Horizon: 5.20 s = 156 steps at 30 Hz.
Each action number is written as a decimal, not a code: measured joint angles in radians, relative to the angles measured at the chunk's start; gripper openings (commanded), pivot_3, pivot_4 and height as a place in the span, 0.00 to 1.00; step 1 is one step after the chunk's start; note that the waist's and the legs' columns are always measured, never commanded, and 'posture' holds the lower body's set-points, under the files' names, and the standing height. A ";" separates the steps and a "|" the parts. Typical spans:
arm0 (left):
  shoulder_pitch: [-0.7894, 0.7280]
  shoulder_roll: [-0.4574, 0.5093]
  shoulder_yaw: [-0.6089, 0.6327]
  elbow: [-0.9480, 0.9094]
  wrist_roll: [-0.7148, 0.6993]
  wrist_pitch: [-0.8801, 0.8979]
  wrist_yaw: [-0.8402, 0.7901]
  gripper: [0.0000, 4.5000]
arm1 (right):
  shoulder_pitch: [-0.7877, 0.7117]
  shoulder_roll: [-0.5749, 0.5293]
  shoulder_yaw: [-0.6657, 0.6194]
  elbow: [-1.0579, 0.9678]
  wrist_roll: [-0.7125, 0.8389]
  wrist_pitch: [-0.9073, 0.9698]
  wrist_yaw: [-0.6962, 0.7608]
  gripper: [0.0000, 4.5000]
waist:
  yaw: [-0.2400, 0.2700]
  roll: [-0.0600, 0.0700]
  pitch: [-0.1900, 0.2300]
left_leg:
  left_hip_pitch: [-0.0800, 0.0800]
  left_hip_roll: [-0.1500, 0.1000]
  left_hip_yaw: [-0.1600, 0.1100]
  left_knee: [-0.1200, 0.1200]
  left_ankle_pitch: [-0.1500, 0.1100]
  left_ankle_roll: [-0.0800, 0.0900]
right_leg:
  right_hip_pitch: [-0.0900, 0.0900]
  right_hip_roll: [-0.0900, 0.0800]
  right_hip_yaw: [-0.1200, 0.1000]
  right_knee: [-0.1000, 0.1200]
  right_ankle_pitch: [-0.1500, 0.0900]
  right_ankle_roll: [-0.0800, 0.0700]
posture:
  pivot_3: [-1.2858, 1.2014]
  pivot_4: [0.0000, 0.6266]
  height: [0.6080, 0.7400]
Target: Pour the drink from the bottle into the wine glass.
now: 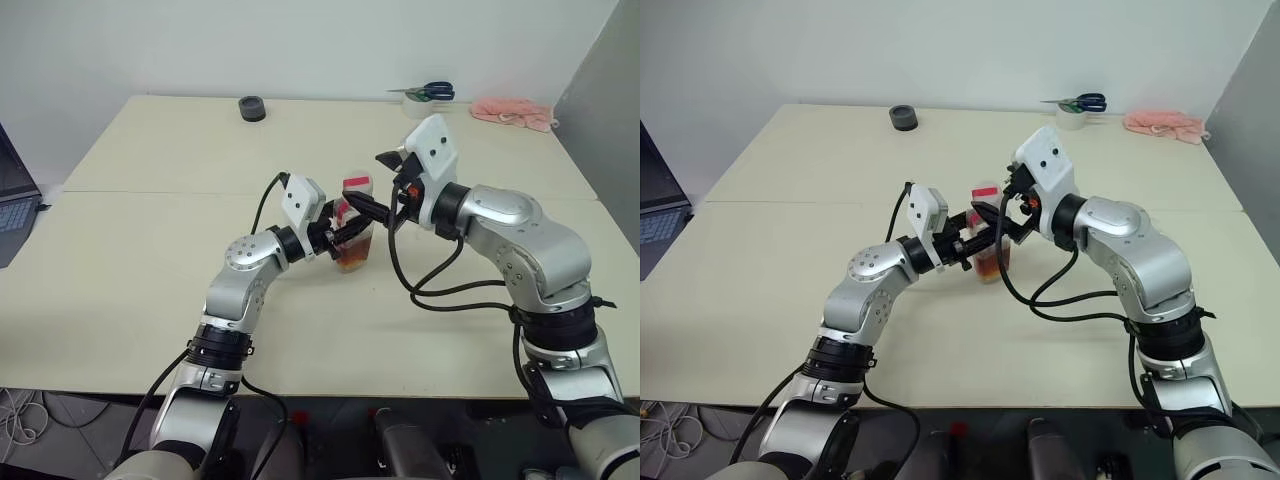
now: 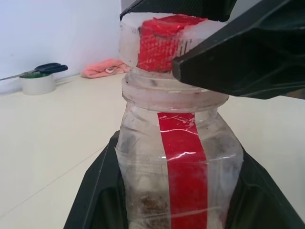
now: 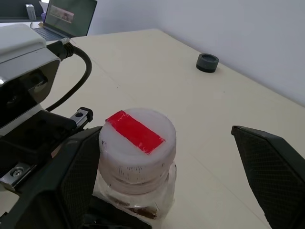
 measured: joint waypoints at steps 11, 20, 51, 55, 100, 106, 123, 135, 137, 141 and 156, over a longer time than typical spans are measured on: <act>0.001 0.009 0.005 0.000 -0.001 0.001 -0.001 0.41 | 0.032 -0.067 -0.039 -0.017 0.053 0.019 0.065 1.00 | 0.001 0.000 0.000 | 0.000 0.000 0.000 0.000 0.000 0.000 | 0.000 0.000 0.000 0.000 0.000 0.000 | 0.52 0.24 1.00; 0.001 0.011 0.009 -0.001 -0.001 0.000 -0.002 0.40 | 0.061 -0.081 -0.056 -0.076 0.130 0.066 0.109 1.00 | 0.000 0.000 0.000 | 0.000 0.000 0.000 0.000 0.000 0.000 | 0.000 0.000 0.000 0.000 0.000 0.000 | 0.52 0.24 1.00; 0.001 0.009 0.009 -0.002 -0.001 -0.005 0.001 0.40 | 0.014 0.110 -0.049 -0.007 0.100 0.080 -0.050 0.40 | 0.000 0.000 0.000 | 0.000 0.000 0.000 0.000 0.000 0.000 | 0.000 0.000 0.000 0.000 0.000 0.000 | 0.52 0.24 1.00; 0.004 0.010 0.009 -0.001 0.000 -0.005 0.001 0.40 | -0.010 0.115 -0.078 -0.011 0.131 0.082 -0.043 0.38 | 0.000 0.000 0.000 | 0.000 0.000 0.000 0.000 0.000 0.000 | 0.000 0.000 0.000 0.000 0.000 0.000 | 0.52 0.24 1.00; -0.058 0.111 0.118 0.084 0.034 -0.001 0.123 0.40 | 0.265 -0.150 -0.261 -0.126 0.068 -0.001 -0.032 1.00 | -0.014 0.001 0.000 | 0.007 0.002 0.002 -0.001 0.001 0.001 | 0.005 0.004 0.004 0.000 -0.003 0.005 | 0.52 0.24 1.00; -0.066 0.199 0.233 0.189 0.064 -0.004 0.253 0.40 | 0.130 0.001 -0.024 -0.125 0.142 0.052 0.043 1.00 | -0.005 0.000 0.000 | 0.005 0.001 0.000 0.000 0.001 0.001 | 0.005 0.002 0.000 -0.001 -0.001 0.002 | 0.52 0.24 1.00; -0.004 0.159 0.365 0.231 0.060 -0.064 0.477 0.40 | 0.015 0.239 0.135 0.144 -0.015 -0.092 0.034 1.00 | 0.023 0.000 -0.001 | 0.003 0.000 -0.003 0.000 0.001 0.000 | 0.004 -0.002 -0.005 0.000 0.000 0.000 | 0.52 0.24 1.00; 0.114 0.162 0.351 0.183 0.091 -0.098 0.479 0.99 | 0.015 0.235 0.139 0.145 -0.030 -0.084 0.085 1.00 | 0.021 0.000 -0.001 | 0.004 0.000 -0.003 -0.001 0.001 0.000 | 0.004 -0.002 -0.005 0.000 0.000 0.000 | 0.52 0.24 1.00; 0.144 0.172 0.343 0.139 0.092 -0.086 0.470 0.99 | 0.015 0.230 0.139 0.142 -0.030 -0.074 0.087 1.00 | 0.021 0.000 -0.001 | 0.004 0.000 -0.003 -0.001 0.001 0.000 | 0.004 -0.003 -0.005 0.000 0.000 0.000 | 0.52 0.24 1.00; 0.299 0.183 0.330 -0.008 0.083 -0.019 0.440 0.99 | 0.031 0.176 0.096 0.116 -0.020 -0.046 0.096 1.00 | 0.017 0.000 -0.001 | 0.004 0.000 -0.003 -0.001 0.001 0.000 | 0.004 -0.004 -0.004 0.000 0.000 0.000 | 0.52 0.24 1.00; 0.616 0.177 0.155 -0.384 -0.061 0.025 0.135 0.99 | 0.451 0.147 -0.369 0.011 0.144 0.090 -0.073 1.00 | 0.023 0.000 -0.001 | 0.007 0.000 0.000 -0.001 0.001 0.001 | 0.008 0.000 0.000 -0.001 -0.005 0.004 | 0.52 0.24 1.00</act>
